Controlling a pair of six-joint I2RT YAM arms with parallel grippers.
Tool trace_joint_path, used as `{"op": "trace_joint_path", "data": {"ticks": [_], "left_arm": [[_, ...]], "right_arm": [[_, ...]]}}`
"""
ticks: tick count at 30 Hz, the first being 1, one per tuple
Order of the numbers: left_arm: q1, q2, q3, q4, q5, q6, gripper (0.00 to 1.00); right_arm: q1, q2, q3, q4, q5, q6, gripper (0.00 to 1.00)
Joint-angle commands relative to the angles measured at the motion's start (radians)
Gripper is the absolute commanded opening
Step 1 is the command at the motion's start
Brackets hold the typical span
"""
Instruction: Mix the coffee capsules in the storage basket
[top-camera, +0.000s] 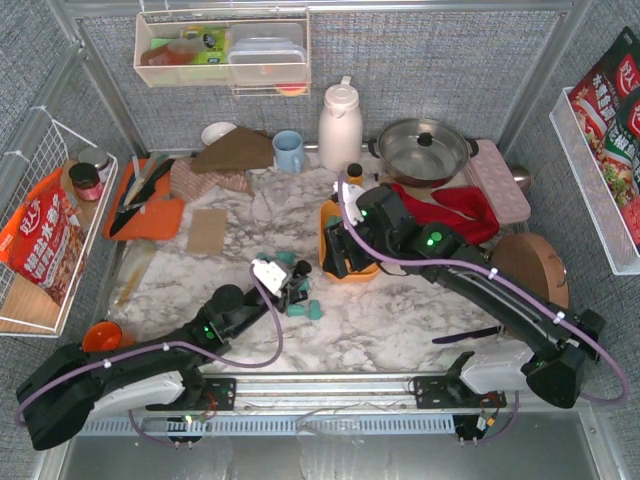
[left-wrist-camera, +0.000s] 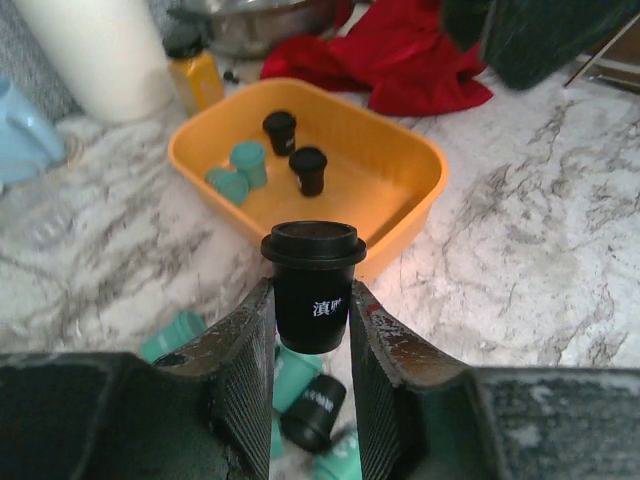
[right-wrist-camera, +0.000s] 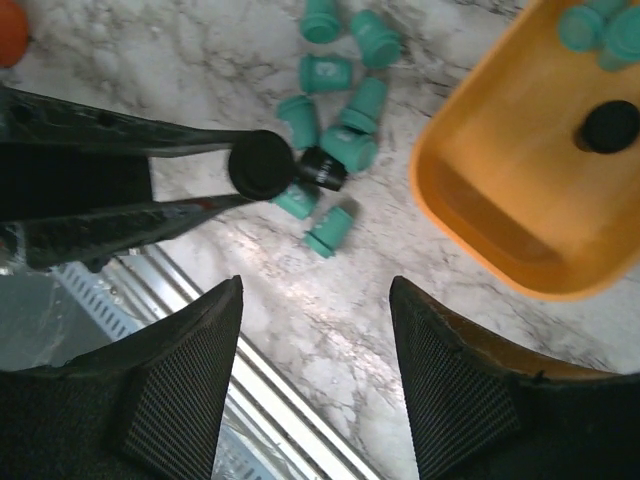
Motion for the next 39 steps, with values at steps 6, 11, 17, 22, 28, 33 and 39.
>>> {"op": "trace_joint_path", "data": {"ticks": [6,11,17,22,28,33,39], "left_arm": [[0.0,0.103,0.035,0.293,0.149,0.131,0.0],[0.0,0.097,0.038,0.294,0.199,0.123,0.0],[0.0,0.083,0.037,0.285,0.215,0.118,0.0],[0.0,0.076,0.043,0.272,0.212,0.118,0.0],[0.0,0.076,0.059,0.246,0.198,0.116,0.0],[0.0,0.067,0.061,0.216,0.164,0.102,0.92],[0.0,-0.012,0.026,0.119,0.132,0.063,0.99]], "right_arm": [[0.063,0.047,0.026,0.094,-0.041,0.056,0.66],[0.065,0.073,0.027,0.118,-0.039,0.061,0.67],[0.068,0.099,0.027,0.142,-0.047,0.072,0.66],[0.069,0.1,0.016,0.158,-0.052,0.082,0.55],[0.069,0.092,0.004,0.169,-0.055,0.096,0.19],[0.069,0.084,0.007,0.161,-0.039,0.097,0.03],[0.066,0.074,0.021,0.118,0.105,0.047,0.0]]}}
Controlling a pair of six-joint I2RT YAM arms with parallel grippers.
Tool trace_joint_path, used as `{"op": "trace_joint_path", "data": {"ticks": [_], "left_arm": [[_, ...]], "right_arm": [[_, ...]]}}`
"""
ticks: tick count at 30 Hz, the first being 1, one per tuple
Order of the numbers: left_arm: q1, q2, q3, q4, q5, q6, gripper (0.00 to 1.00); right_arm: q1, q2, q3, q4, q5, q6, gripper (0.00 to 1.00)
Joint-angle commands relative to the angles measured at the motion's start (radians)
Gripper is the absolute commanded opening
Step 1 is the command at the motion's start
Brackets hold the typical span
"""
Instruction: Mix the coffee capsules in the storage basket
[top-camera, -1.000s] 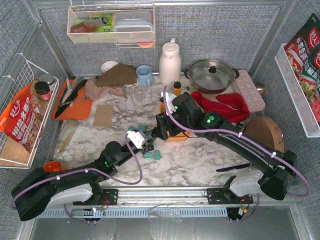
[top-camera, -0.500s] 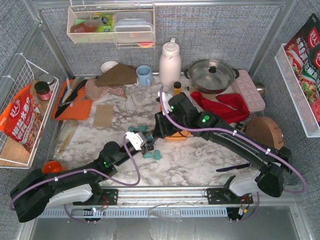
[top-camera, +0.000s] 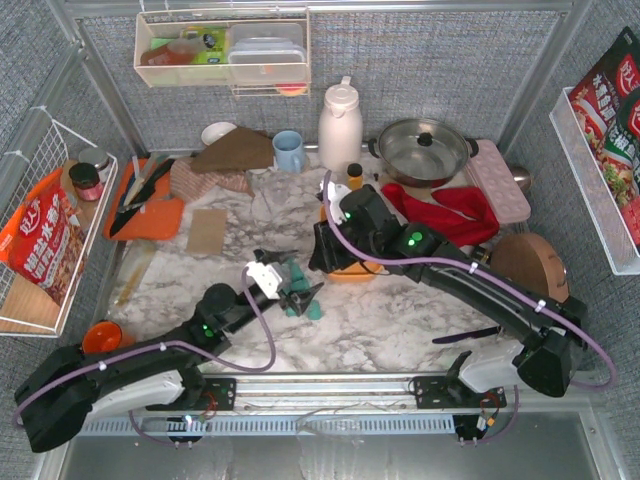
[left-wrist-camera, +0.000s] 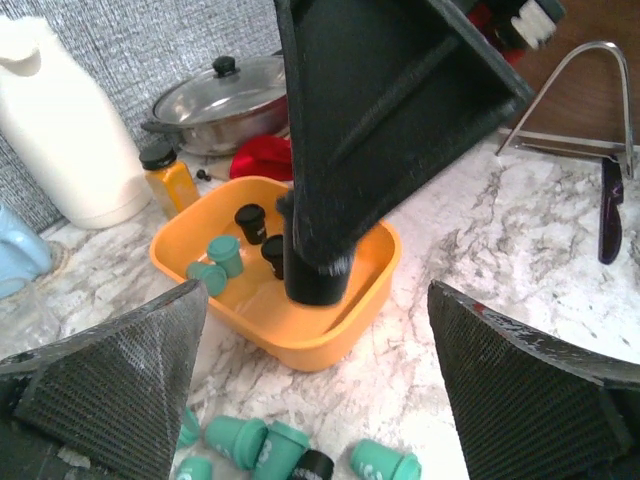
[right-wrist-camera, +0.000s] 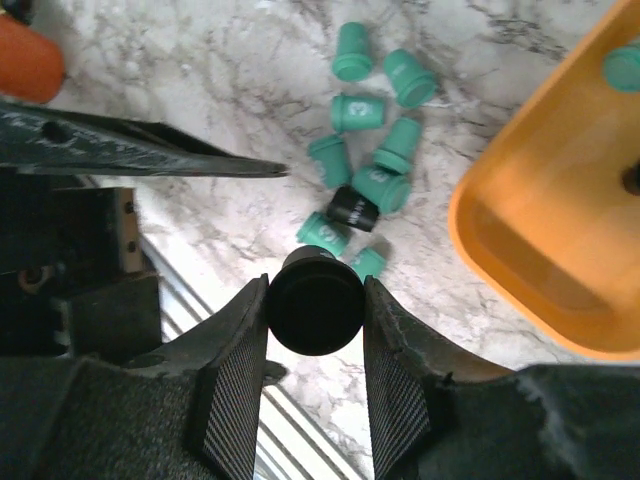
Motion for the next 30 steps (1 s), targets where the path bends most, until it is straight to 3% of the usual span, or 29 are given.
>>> {"op": "trace_joint_path", "data": {"ticks": [1,7,13,23,30], "left_arm": [[0.0,-0.072,-0.031,-0.078,-0.041,-0.047,0.99],[0.0,-0.231,-0.064,-0.275,-0.162,-0.171,0.99],[0.0,-0.301,-0.019,-0.56,-0.346,-0.386,0.99],[0.001,-0.178,0.088,-0.809,-0.379,-0.592,0.99],[0.001,-0.091,0.138,-0.888,-0.383,-0.642,0.99]], "right_arm": [[-0.004,-0.006,0.019,-0.032,0.151,-0.055,0.0],[-0.035,0.089,0.079,-0.134,0.365,-0.183,0.0],[-0.127,0.226,0.11,-0.103,0.372,-0.233,0.0],[-0.221,0.454,0.157,-0.08,0.257,-0.195,0.0],[-0.223,0.497,0.123,-0.05,0.259,-0.167,0.12]]}}
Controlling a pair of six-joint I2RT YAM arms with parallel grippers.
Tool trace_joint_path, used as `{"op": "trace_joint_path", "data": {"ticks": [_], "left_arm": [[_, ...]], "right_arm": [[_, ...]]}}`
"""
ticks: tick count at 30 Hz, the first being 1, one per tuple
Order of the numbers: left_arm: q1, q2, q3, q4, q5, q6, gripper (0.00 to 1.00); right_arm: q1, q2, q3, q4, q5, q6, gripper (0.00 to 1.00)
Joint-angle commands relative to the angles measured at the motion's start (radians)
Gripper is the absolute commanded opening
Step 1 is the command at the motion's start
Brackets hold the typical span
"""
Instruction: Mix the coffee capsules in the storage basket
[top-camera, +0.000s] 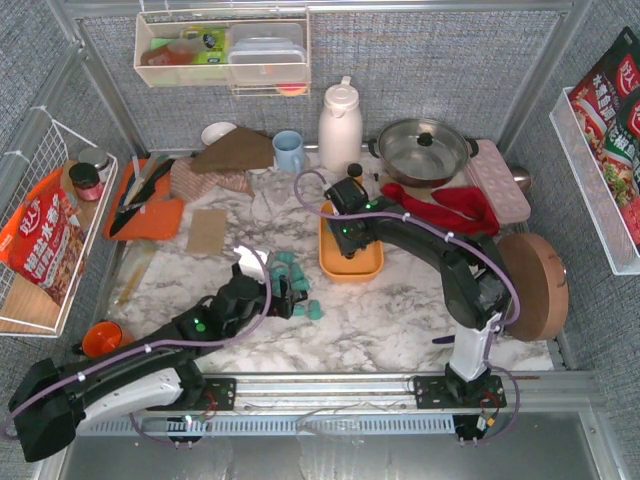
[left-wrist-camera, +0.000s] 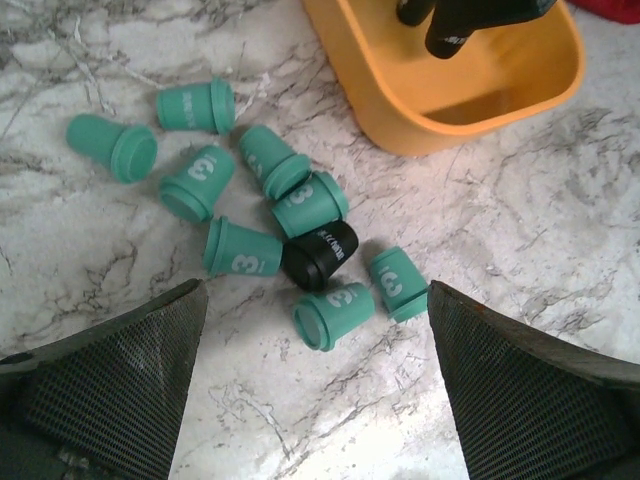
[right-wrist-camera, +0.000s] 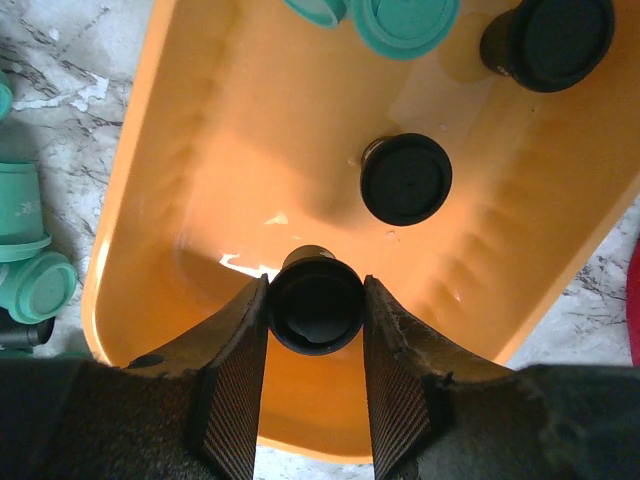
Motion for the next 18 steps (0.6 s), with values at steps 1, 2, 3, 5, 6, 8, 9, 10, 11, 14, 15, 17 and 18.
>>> {"op": "trace_joint_path", "data": {"ticks": [1,2,3,5,6,8,9,10,11,14,15,17,18], "left_arm": [[0.0,0.041,0.029,-0.072,-0.022,-0.08,0.99],[0.0,0.052,0.034,-0.08,-0.026,-0.098,0.99],[0.0,0.062,0.04,-0.089,-0.034,-0.114,0.99],[0.0,0.08,0.048,-0.103,-0.052,-0.147,0.99],[0.0,0.087,0.052,-0.111,-0.06,-0.161,0.99],[0.0,0.097,0.057,-0.118,-0.071,-0.184,0.99],[-0.001,0.101,0.058,-0.121,-0.077,-0.196,0.99],[0.0,0.104,0.06,-0.124,-0.081,-0.218,0.99],[0.0,0.107,0.063,-0.129,-0.086,-0.233,0.99],[0.0,0.121,0.075,-0.151,-0.101,-0.299,0.99],[0.0,0.127,0.081,-0.161,-0.106,-0.323,0.99],[0.0,0.138,0.093,-0.18,-0.111,-0.367,0.99],[0.0,0.144,0.098,-0.187,-0.112,-0.384,0.99]], "right_arm": [[-0.002,0.012,-0.013,0.03,-0.005,0.022,0.13],[-0.003,0.014,-0.015,0.031,-0.004,0.022,0.15],[-0.002,0.017,-0.017,0.031,-0.002,0.022,0.18],[-0.002,0.021,-0.017,0.03,0.006,0.022,0.27],[-0.002,0.022,-0.017,0.028,0.008,0.021,0.31],[-0.003,0.024,-0.016,0.022,0.01,0.017,0.39],[-0.003,0.019,-0.014,0.017,0.01,0.016,0.41],[-0.002,0.016,-0.014,0.013,0.011,0.014,0.44],[-0.002,0.01,-0.014,0.008,0.009,0.011,0.46],[-0.003,-0.015,-0.017,-0.006,0.002,0.003,0.51],[-0.002,-0.024,-0.017,-0.014,-0.004,-0.001,0.53],[-0.002,-0.038,-0.015,-0.03,-0.017,-0.008,0.57],[-0.002,-0.046,-0.014,-0.036,-0.026,-0.009,0.59]]}}
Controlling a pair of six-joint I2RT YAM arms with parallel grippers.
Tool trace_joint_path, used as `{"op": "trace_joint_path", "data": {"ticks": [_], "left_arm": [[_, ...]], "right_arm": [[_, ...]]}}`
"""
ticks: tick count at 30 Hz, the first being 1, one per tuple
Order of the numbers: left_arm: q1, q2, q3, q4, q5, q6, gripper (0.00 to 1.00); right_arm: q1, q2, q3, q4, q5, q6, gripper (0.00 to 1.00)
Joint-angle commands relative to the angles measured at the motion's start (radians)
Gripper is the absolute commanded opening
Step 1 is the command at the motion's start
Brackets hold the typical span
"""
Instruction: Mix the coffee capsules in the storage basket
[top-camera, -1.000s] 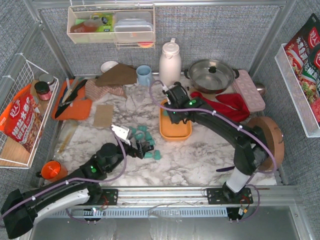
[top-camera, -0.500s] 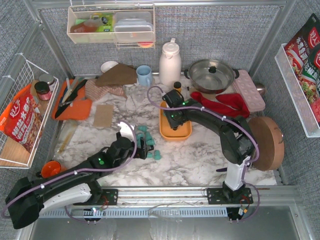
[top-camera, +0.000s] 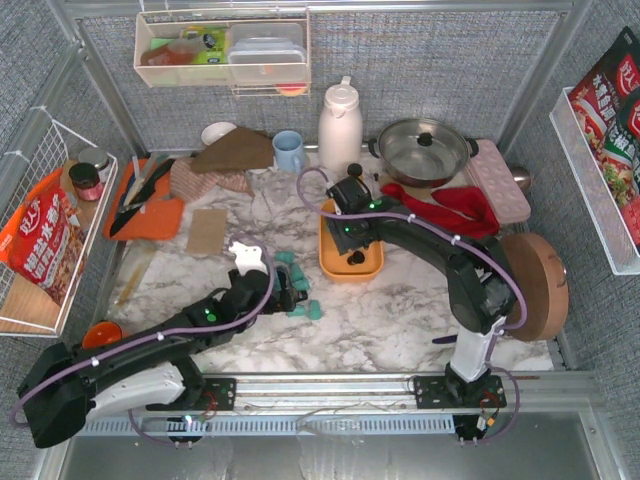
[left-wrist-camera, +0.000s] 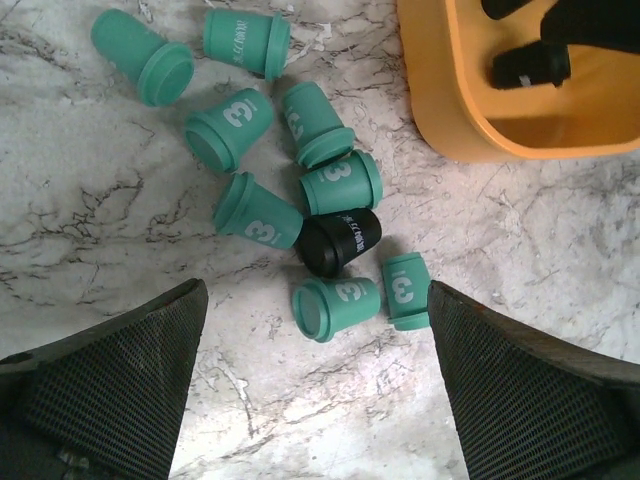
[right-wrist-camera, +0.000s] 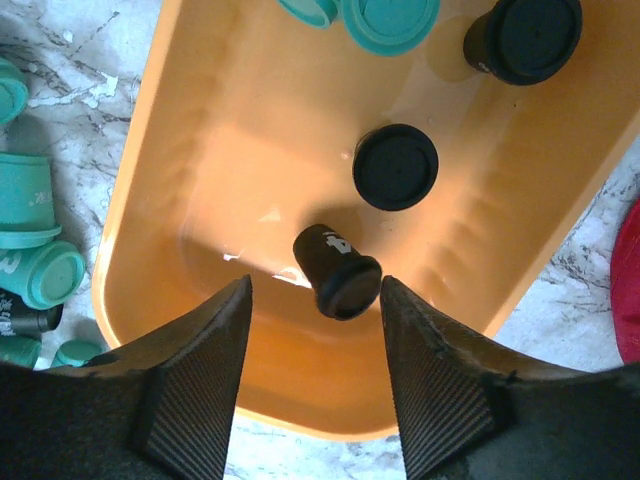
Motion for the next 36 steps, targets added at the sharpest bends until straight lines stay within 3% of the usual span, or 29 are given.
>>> {"op": "trace_joint_path", "data": {"ticks": [1,7,10,15,21,29,36], "left_arm": [[0.0,0.021,0.028,-0.048,-0.028,-0.118,0.99],[-0.001,0.08,0.073,-0.104,-0.009,-0.205,0.99],[-0.012,0.129,0.088,-0.106,0.009,-0.273,0.9],[-0.085,0.206,0.133,-0.152,-0.069,-0.338,0.82],[-0.149,0.307,0.185,-0.181,-0.162,-0.422,0.8],[-0.182,0.521,0.305,-0.294,-0.273,-0.458,0.72],[-0.185,0.599,0.355,-0.341,-0.283,-0.442,0.63]], "right_arm": [[-0.002,-0.03,0.001,-0.045,-0.034,-0.014,0.61],[-0.001,-0.111,-0.026,-0.058,-0.031,-0.004,0.65],[-0.001,-0.163,-0.047,-0.065,-0.044,-0.002,0.65],[-0.001,-0.256,-0.122,-0.061,-0.064,-0.001,0.65],[-0.002,-0.35,-0.194,-0.054,-0.082,-0.003,0.65],[-0.001,-0.448,-0.266,-0.048,-0.105,-0.008,0.65],[-0.003,-0.494,-0.294,-0.049,-0.122,-0.016,0.65]]}}
